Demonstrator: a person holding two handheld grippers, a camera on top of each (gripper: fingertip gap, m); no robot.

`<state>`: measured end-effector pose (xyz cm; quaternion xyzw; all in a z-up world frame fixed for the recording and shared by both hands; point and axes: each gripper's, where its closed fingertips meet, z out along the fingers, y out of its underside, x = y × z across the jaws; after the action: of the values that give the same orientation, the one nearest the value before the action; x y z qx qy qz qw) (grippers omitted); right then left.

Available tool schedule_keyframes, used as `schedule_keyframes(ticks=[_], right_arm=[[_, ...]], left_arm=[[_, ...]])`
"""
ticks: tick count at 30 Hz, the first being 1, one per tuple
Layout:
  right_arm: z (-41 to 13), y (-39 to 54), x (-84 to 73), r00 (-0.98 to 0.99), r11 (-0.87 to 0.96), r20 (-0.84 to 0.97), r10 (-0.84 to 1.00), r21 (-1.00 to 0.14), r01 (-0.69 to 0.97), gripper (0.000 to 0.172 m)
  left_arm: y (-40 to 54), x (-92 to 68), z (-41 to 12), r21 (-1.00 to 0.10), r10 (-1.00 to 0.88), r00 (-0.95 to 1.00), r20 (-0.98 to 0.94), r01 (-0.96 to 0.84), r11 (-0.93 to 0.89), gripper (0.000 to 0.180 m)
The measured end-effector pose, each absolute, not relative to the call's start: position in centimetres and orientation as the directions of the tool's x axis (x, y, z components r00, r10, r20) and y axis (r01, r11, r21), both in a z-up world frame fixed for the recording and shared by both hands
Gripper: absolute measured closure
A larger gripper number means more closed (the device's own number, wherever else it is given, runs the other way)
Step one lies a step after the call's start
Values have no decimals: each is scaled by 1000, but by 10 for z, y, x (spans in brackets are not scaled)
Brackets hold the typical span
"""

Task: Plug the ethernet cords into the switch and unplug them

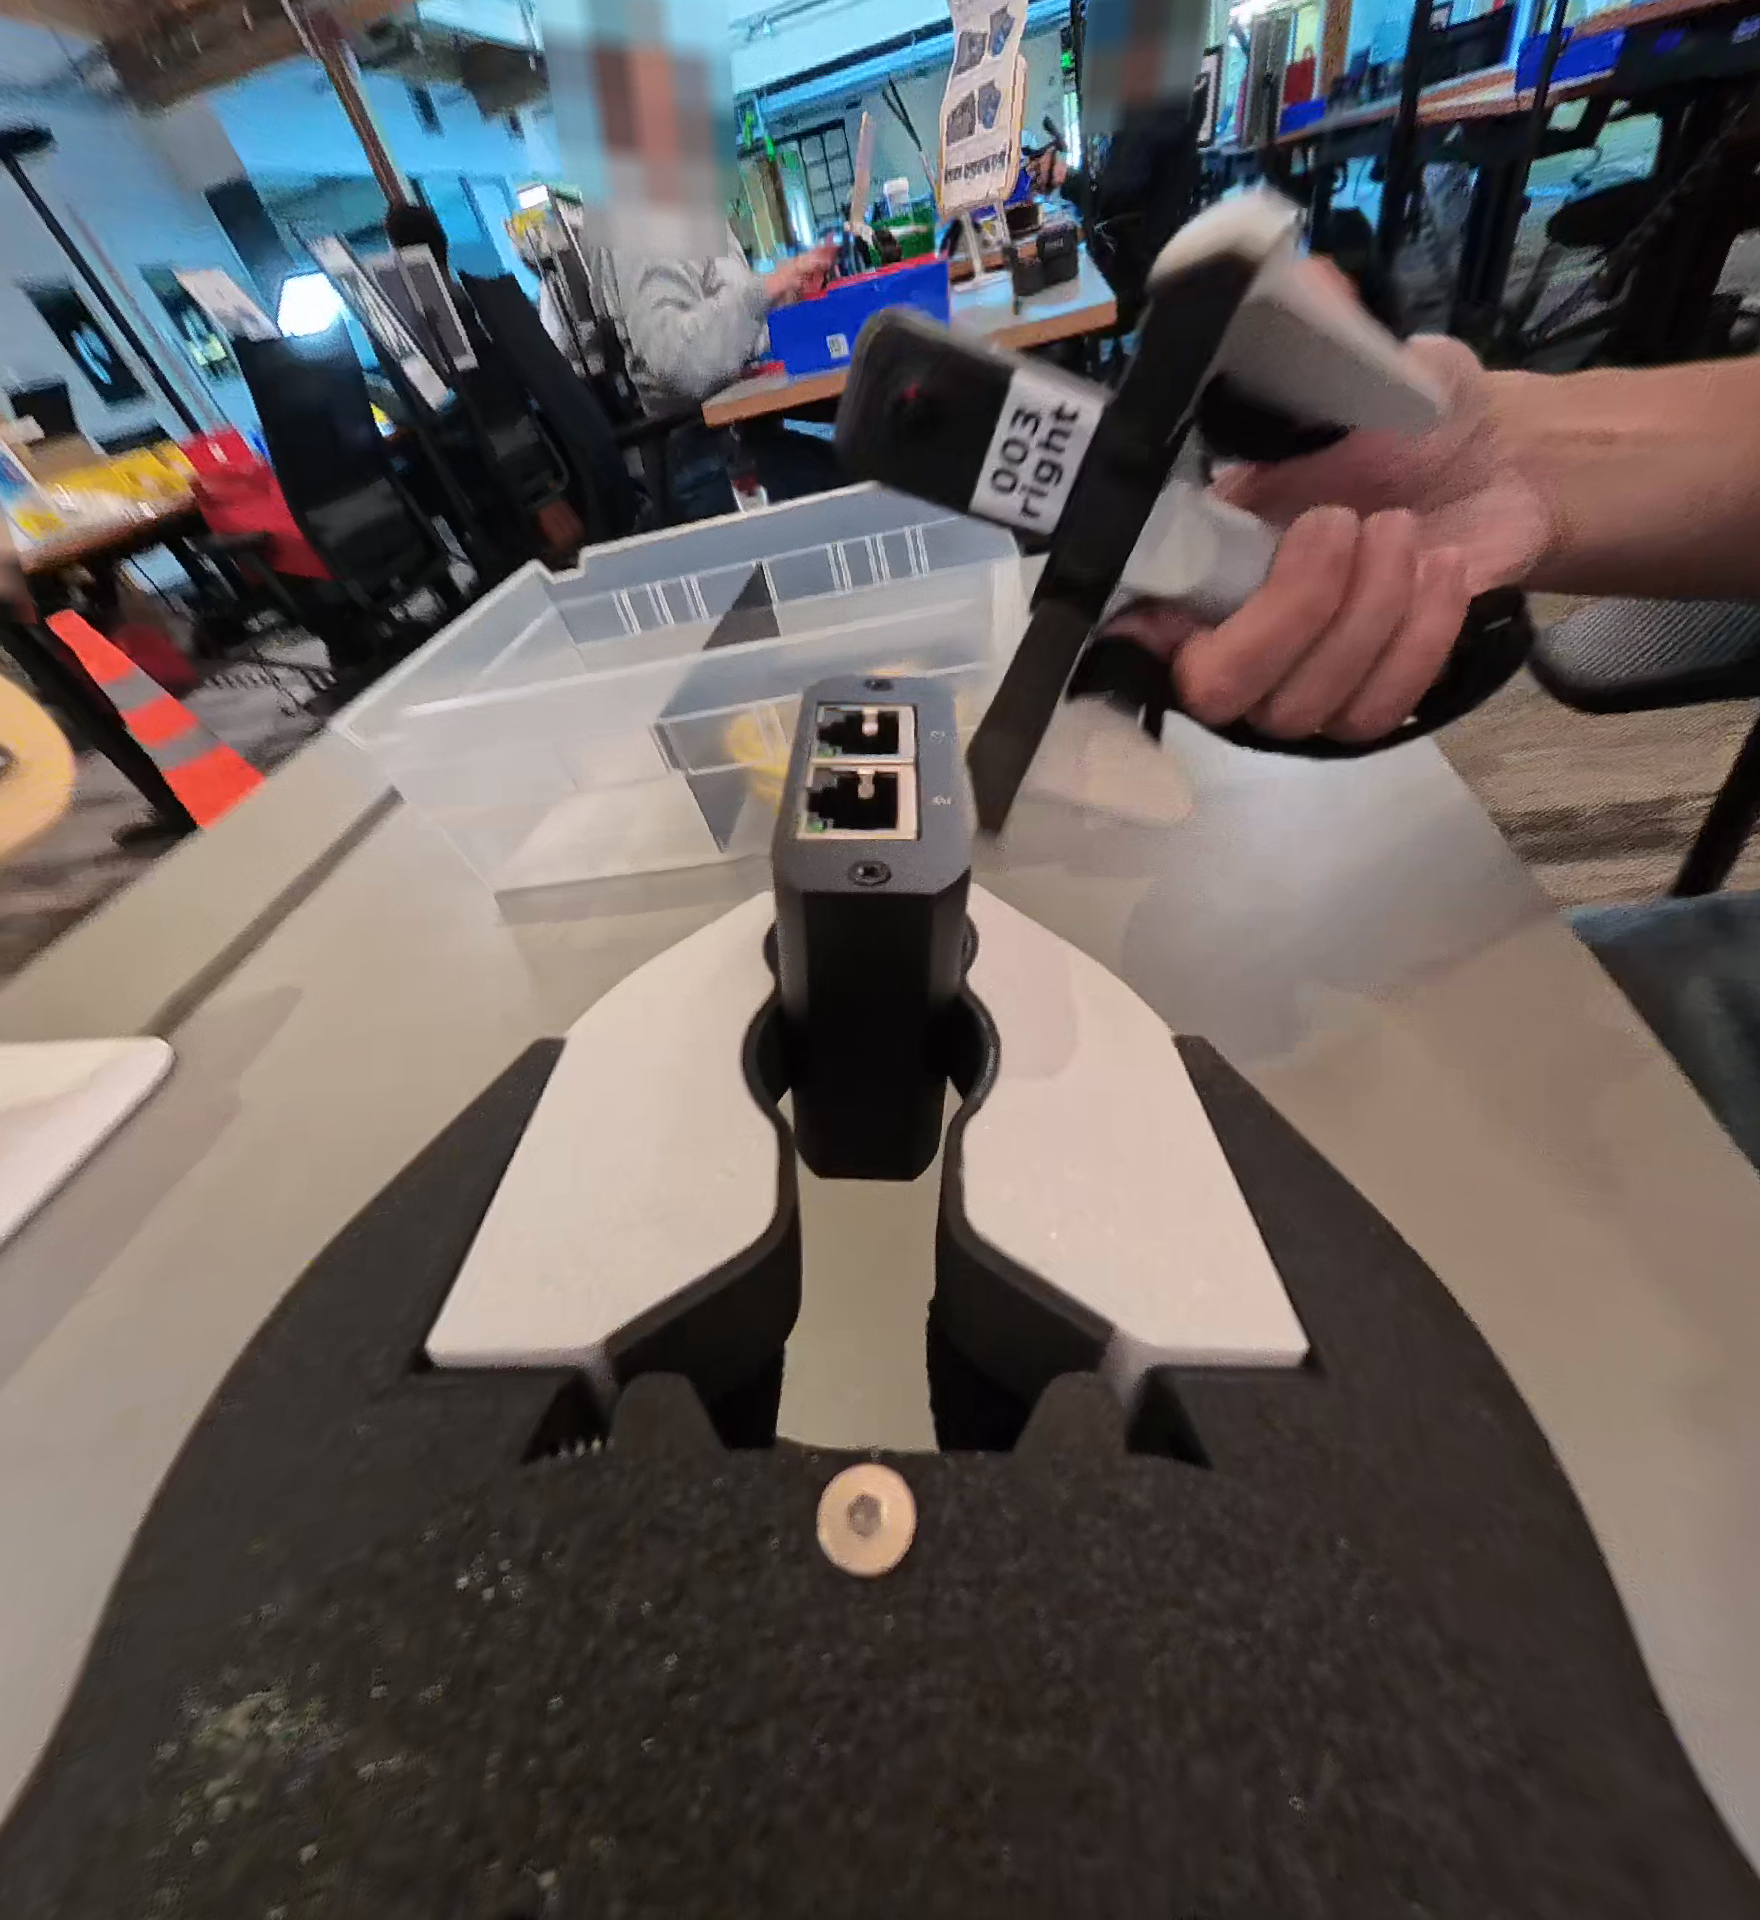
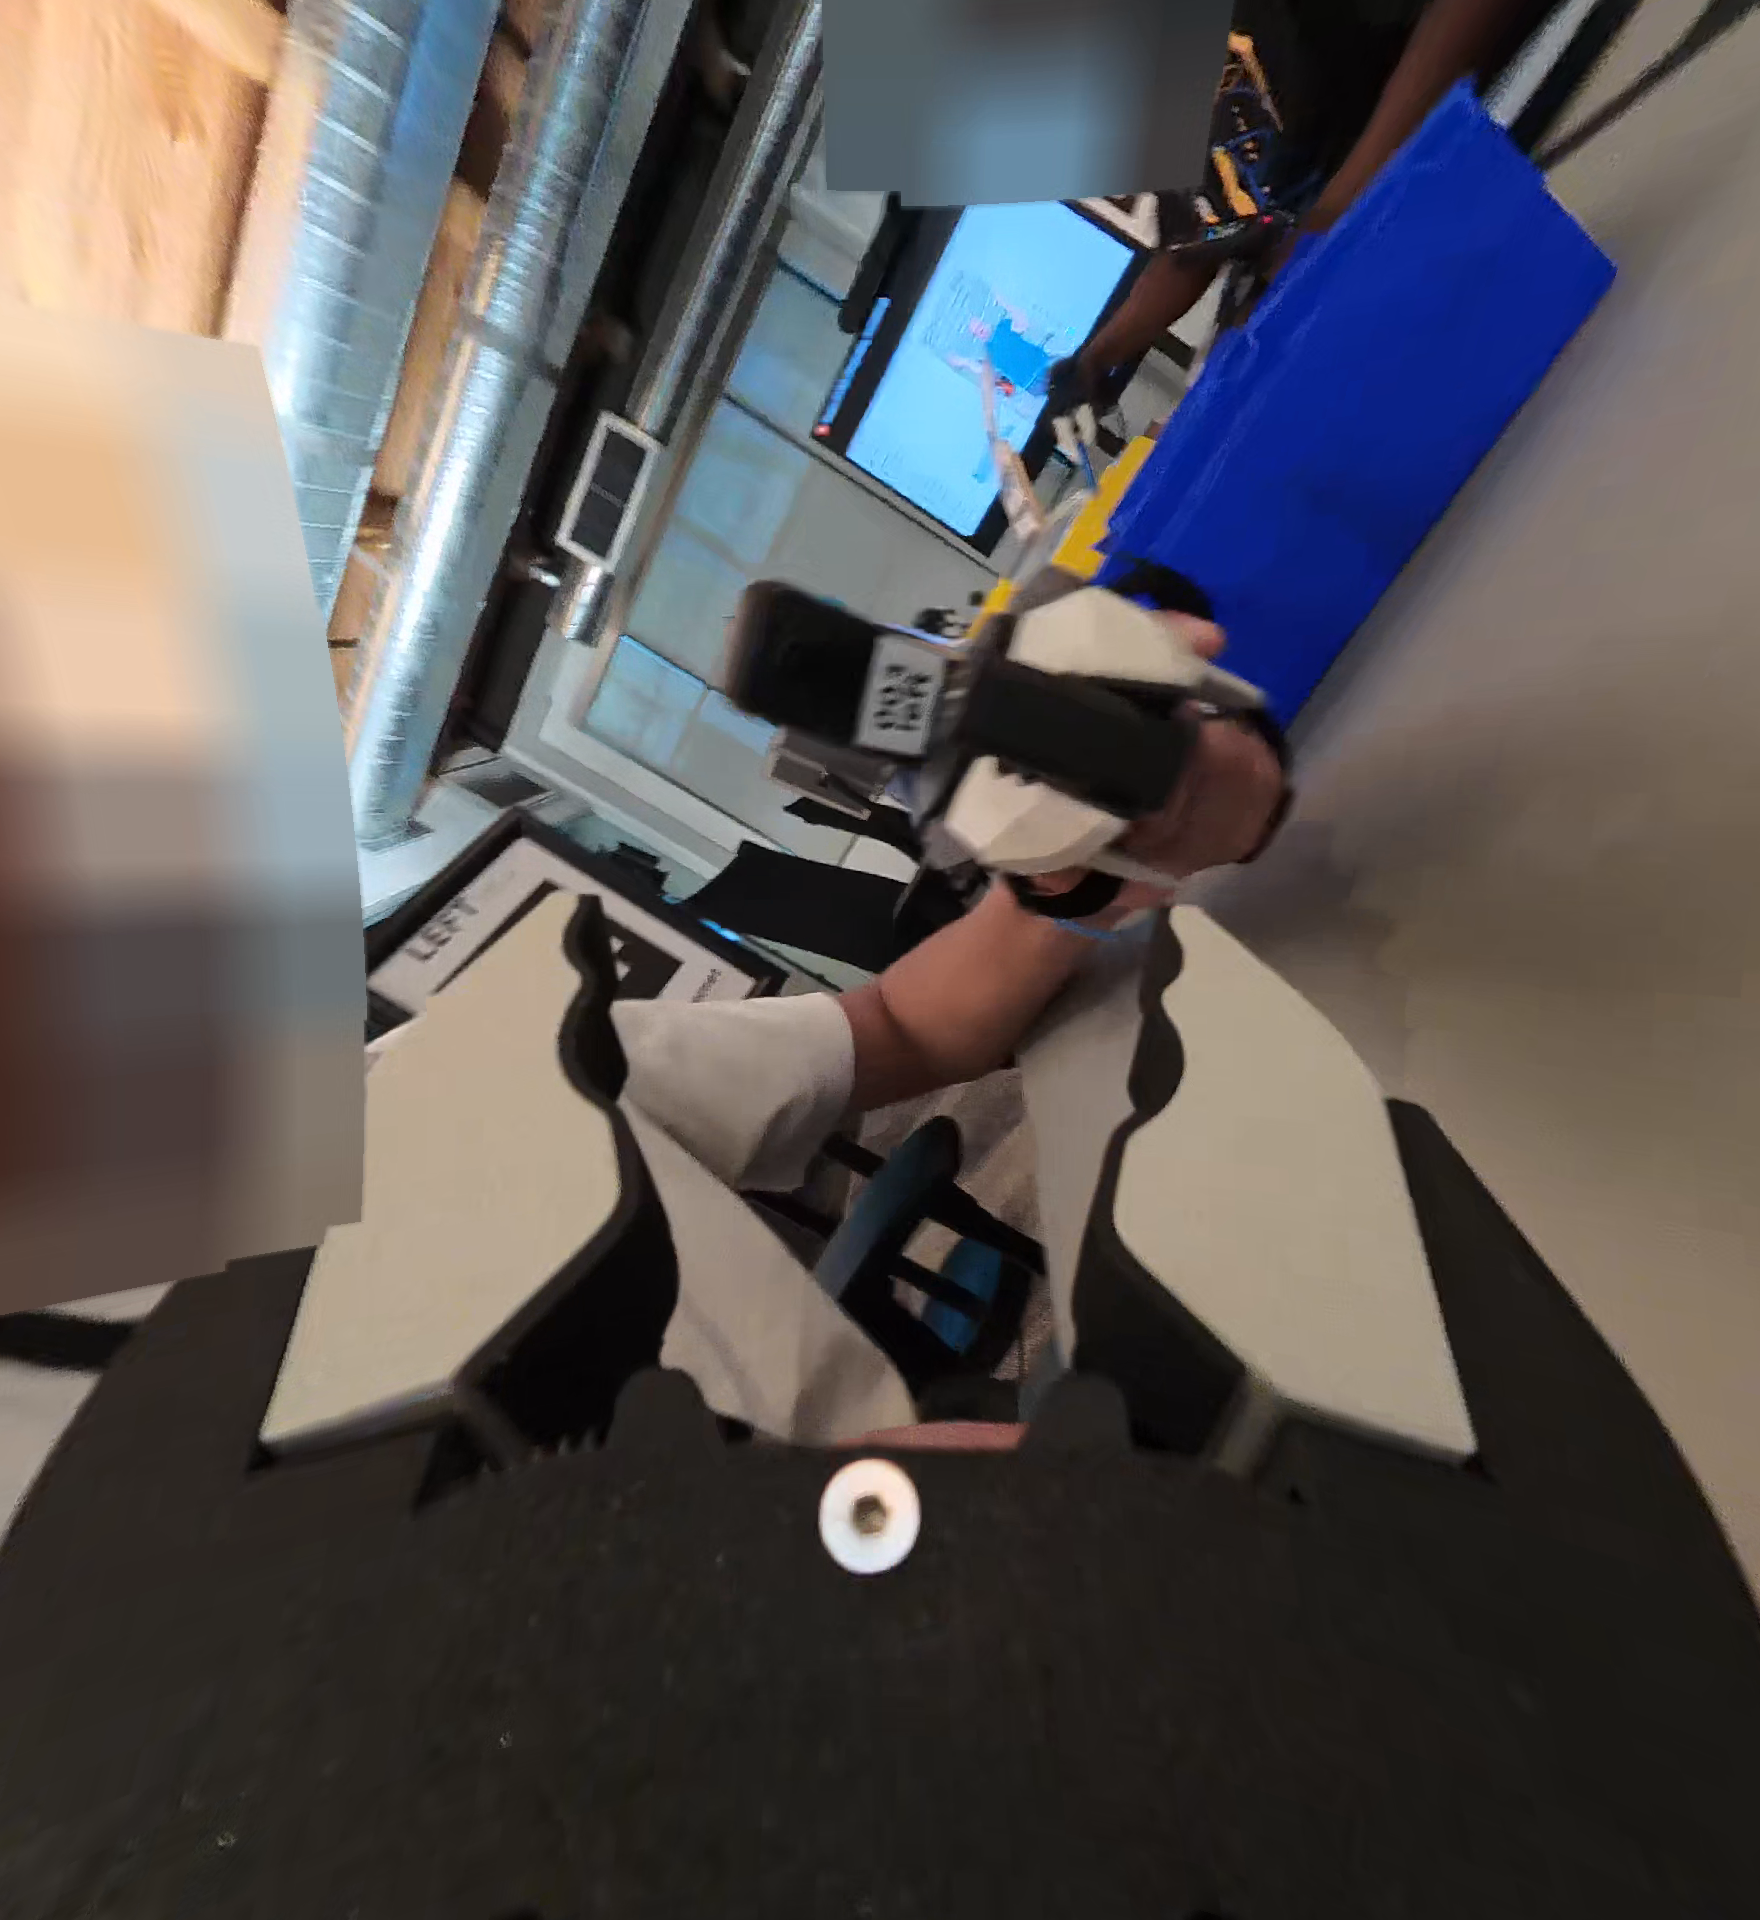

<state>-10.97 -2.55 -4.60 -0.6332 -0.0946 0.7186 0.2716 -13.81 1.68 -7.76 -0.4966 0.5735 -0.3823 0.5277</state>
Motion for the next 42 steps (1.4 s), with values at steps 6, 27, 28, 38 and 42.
schedule_keyframes(ticks=[6,27,28,38,42], right_arm=[[-69,-1,-156,158,-783,-782,603,-618,-70,59],[-23,112,22,790,-518,-90,606,-798,307,113],[-30,133,58,846,-572,-31,532,-750,333,113],[-159,208,147,959,-955,-1,283,-86,282,112],[-178,202,152,966,-968,64,249,-28,251,111]], left_arm=[[4,-140,-66,-891,-897,51,-440,-152,428,155],[15,-136,-71,-939,-941,139,-308,-206,277,147],[15,-137,-68,-945,-944,150,-294,-194,263,147],[27,-139,-75,-959,-959,168,-227,-209,191,147],[36,-139,-87,-951,-964,192,-184,-282,126,140]])
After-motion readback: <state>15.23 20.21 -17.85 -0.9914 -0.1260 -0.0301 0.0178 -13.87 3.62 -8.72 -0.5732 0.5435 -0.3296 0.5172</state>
